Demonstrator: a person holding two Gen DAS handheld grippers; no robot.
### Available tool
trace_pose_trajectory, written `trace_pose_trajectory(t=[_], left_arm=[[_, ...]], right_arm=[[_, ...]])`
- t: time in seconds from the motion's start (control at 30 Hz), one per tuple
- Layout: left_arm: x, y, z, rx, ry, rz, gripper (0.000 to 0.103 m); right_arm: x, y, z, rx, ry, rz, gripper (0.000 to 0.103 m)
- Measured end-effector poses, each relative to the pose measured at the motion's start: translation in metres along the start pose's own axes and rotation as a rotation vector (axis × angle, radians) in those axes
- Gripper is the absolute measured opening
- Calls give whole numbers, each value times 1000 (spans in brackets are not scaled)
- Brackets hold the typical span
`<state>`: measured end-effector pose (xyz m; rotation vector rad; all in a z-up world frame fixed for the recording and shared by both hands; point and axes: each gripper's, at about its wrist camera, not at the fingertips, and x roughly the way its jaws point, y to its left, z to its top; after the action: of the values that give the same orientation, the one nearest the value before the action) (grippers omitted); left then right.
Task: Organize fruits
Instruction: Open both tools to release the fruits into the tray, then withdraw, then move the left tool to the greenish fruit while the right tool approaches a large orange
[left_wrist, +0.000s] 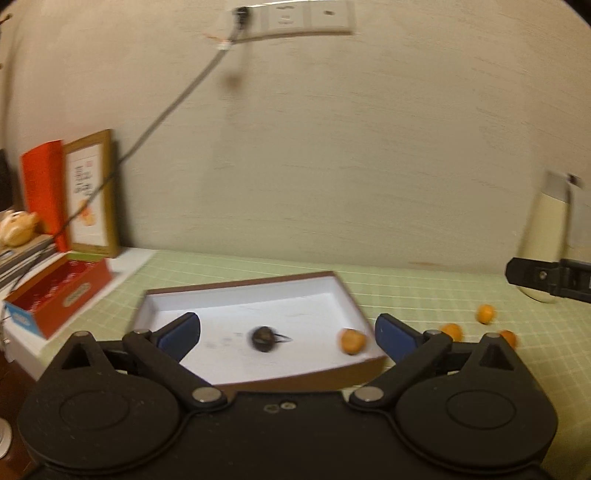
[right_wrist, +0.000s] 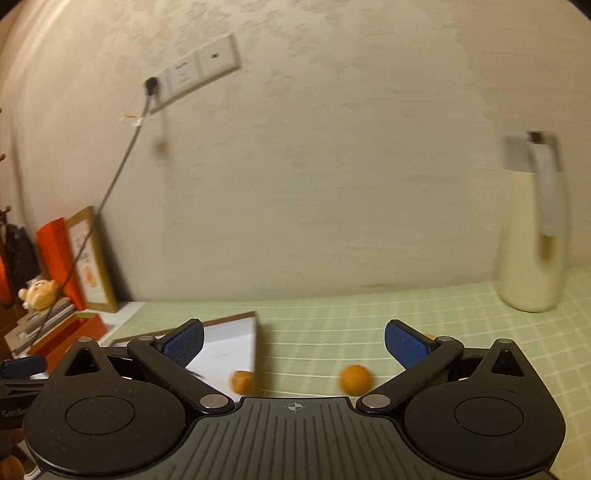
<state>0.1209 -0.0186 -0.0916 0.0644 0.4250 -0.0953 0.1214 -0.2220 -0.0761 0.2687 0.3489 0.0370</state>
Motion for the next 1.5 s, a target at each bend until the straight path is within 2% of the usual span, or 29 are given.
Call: trace_pose_trajectory(t=[0.33, 0.57, 0.77, 0.93, 1.07, 1.37, 1.5], left_arm=[[17, -58, -22, 73, 36, -145, 93], [37, -89, -33, 133, 75, -217, 80], [53, -111, -42, 157, 101, -265, 75], [63, -124, -47, 172, 117, -271, 75], [76, -133, -50, 184, 129, -271, 70], [98, -137, -51, 171, 135, -260, 65], [103, -140, -50, 164, 136, -250, 64]], right_arm=[[-36, -66, -14, 93, -15, -144, 103], [-47, -89, -22, 115, 2, -213, 103], [-53, -104, -25, 132, 9, -234, 103], [-55, -116, -28, 167, 21, -244, 103], [-54, -117, -31, 163, 33, -244, 103], [-48, -121, -35, 160, 35, -264, 103], [-34, -116, -39, 116, 75, -274, 103]])
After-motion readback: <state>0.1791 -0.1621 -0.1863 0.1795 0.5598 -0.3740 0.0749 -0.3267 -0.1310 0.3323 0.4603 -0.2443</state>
